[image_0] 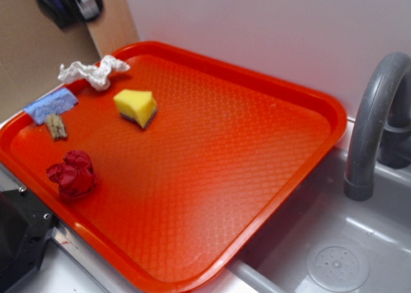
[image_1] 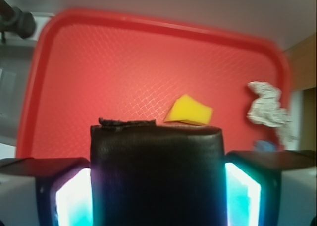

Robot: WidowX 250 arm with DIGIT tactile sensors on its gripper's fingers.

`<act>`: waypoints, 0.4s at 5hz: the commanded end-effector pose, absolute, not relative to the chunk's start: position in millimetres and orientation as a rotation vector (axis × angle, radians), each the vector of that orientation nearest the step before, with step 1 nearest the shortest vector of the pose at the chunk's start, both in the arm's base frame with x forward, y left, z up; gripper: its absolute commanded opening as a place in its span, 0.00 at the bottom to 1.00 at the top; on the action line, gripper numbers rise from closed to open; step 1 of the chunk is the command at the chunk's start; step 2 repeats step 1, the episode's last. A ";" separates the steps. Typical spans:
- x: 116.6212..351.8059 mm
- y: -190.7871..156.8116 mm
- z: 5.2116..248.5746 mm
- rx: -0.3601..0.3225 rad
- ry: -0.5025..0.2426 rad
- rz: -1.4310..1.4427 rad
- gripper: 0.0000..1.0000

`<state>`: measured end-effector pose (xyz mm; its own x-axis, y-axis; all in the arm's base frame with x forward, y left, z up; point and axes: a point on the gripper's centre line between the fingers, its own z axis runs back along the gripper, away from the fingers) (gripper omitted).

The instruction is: Grab the black box.

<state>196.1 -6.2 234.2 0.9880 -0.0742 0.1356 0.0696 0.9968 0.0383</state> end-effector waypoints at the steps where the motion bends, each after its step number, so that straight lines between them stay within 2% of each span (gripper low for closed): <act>1: 180.3 -11.7 270.7 0.037 -0.159 -0.053 0.00; 2: 180.3 -11.7 270.7 0.037 -0.159 -0.053 0.00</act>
